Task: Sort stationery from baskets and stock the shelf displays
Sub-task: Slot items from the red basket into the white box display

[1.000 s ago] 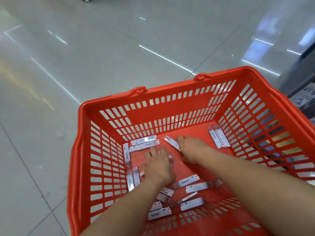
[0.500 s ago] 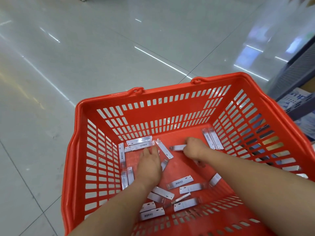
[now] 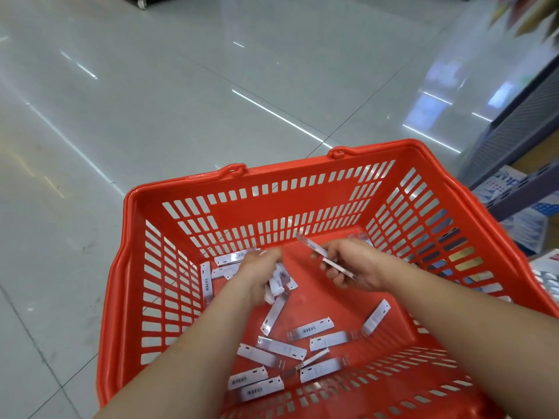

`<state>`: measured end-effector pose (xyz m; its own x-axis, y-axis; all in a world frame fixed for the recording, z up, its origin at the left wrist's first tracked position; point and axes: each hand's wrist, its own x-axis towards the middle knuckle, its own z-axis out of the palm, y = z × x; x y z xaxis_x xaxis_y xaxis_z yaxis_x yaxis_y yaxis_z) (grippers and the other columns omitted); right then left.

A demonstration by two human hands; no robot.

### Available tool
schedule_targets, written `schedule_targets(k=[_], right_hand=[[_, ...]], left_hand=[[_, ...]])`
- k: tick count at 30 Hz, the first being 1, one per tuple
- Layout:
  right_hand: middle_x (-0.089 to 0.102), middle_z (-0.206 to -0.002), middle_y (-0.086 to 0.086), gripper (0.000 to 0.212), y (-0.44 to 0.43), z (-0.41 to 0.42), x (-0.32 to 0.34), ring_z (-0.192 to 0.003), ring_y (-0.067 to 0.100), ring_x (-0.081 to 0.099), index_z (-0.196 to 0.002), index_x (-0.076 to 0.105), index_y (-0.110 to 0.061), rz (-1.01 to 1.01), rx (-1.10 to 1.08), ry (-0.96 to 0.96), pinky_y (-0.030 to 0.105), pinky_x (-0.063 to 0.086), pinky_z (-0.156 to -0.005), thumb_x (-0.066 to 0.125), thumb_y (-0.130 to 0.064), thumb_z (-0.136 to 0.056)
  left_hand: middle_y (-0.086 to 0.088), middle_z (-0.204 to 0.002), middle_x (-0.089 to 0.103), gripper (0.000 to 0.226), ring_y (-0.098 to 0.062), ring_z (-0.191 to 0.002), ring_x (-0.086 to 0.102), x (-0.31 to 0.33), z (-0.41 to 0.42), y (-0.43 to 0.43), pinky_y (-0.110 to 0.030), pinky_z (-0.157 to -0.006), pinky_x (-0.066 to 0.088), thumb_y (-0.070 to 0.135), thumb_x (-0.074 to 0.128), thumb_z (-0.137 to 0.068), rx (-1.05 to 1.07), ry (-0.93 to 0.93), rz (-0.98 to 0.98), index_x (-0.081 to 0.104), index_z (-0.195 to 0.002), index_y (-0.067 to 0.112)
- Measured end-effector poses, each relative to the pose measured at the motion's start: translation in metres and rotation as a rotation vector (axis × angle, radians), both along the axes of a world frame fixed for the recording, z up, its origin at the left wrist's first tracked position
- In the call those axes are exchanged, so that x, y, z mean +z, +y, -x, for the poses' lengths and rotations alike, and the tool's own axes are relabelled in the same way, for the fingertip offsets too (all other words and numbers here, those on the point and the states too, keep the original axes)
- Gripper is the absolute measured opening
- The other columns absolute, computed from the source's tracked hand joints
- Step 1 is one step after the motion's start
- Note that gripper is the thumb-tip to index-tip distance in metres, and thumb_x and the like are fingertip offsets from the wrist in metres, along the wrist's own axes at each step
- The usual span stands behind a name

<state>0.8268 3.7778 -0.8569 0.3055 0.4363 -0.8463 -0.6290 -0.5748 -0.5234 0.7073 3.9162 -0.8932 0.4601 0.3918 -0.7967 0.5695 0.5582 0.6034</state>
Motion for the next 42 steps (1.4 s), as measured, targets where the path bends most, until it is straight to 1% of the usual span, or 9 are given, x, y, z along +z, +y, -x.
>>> schedule_targets(k=[1,3,8,15,18,22,30,37,42], right_hand=[[0.05,-0.067,0.005,0.032,0.0,0.001,0.006,-0.047,0.01,0.039,-0.097,0.064,-0.007,-0.021,-0.01,0.011,0.017,0.032,-0.039,0.035,-0.003,-0.086],[0.051,-0.068,0.005,0.031,0.0,0.001,0.018,-0.047,0.01,0.039,-0.102,0.065,-0.007,-0.037,0.004,-0.03,0.017,0.033,-0.038,0.039,-0.002,-0.087],[0.049,-0.058,0.002,0.029,-0.009,-0.001,0.06,-0.042,0.009,0.04,-0.092,0.066,-0.013,-0.007,0.293,-0.333,0.017,0.03,-0.037,0.042,0.003,-0.088],[0.055,-0.065,0.007,0.033,-0.028,-0.014,0.117,-0.045,0.009,0.047,-0.107,0.069,-0.016,-0.049,0.463,-0.677,0.021,0.037,-0.042,0.047,0.003,-0.089],[0.055,-0.067,0.013,0.033,-0.047,-0.019,0.148,-0.045,0.01,0.043,-0.105,0.065,-0.017,-0.158,0.288,-0.61,0.019,0.033,-0.037,0.046,0.005,-0.089],[0.044,-0.06,0.002,0.021,-0.093,-0.029,0.188,-0.048,0.007,0.033,-0.105,0.059,-0.009,-0.366,-0.006,-0.454,0.014,0.023,-0.037,0.058,0.003,-0.088],[0.042,-0.063,0.001,0.009,-0.218,-0.034,0.218,-0.049,0.007,0.029,-0.073,0.061,-0.01,-0.517,-0.349,-0.617,0.014,0.017,-0.037,0.069,-0.012,-0.075],[0.049,-0.067,0.0,0.028,-0.326,-0.043,0.205,-0.04,0.003,0.033,-0.097,0.062,-0.016,-0.73,-0.718,-0.397,0.011,0.021,-0.028,0.057,-0.043,-0.089],[0.051,-0.069,0.001,0.03,-0.375,-0.048,0.176,-0.045,0.005,0.035,-0.093,0.06,-0.014,-0.673,-0.734,-0.492,0.012,0.021,-0.031,0.061,-0.043,-0.083]], left_hand=[[-0.01,-0.065,0.063,0.012,-0.021,-0.047,0.059,0.006,-0.002,-0.001,-0.027,-0.049,0.05,0.014,0.062,-0.082,0.04,-0.048,0.076,0.059,-0.089,0.006],[-0.006,-0.057,0.058,0.015,-0.016,-0.041,0.05,0.015,-0.005,-0.002,-0.023,-0.048,0.042,0.019,0.065,-0.088,0.082,-0.124,0.174,0.058,-0.078,0.01],[-0.008,-0.064,0.059,0.017,-0.015,-0.049,0.056,0.046,-0.005,-0.01,-0.024,-0.047,0.053,0.019,0.065,-0.092,0.156,-0.296,0.368,0.064,-0.097,0.002],[-0.01,-0.076,0.066,0.028,-0.013,-0.05,0.048,0.118,-0.021,-0.033,-0.023,-0.045,0.041,0.031,0.069,-0.088,-0.32,-0.463,-0.026,0.066,-0.103,0.008],[-0.004,-0.06,0.06,0.009,-0.015,-0.046,0.046,0.145,-0.035,-0.047,-0.024,-0.045,0.039,0.014,0.074,-0.084,-0.361,-0.585,-0.184,0.067,-0.088,0.012],[-0.002,-0.053,0.054,0.018,-0.014,-0.04,0.043,0.186,-0.055,-0.08,-0.022,-0.041,0.039,0.006,0.076,-0.08,-0.406,-0.713,-0.346,0.065,-0.094,0.01],[-0.013,-0.064,0.067,0.01,-0.016,-0.039,0.043,0.256,-0.095,-0.172,-0.021,-0.04,0.037,0.016,0.074,-0.083,-0.865,-0.776,-0.653,0.065,-0.085,0.012],[-0.001,-0.053,0.055,0.011,-0.017,-0.039,0.048,0.267,-0.143,-0.279,-0.028,-0.039,0.046,0.019,0.074,-0.082,-1.101,-0.752,-0.93,0.064,-0.079,0.019],[0.008,-0.063,0.053,0.015,-0.004,-0.05,0.049,0.229,-0.16,-0.343,-0.02,-0.045,0.035,0.031,0.069,-0.085,-1.227,-0.66,-1.195,0.062,-0.089,0.018]])
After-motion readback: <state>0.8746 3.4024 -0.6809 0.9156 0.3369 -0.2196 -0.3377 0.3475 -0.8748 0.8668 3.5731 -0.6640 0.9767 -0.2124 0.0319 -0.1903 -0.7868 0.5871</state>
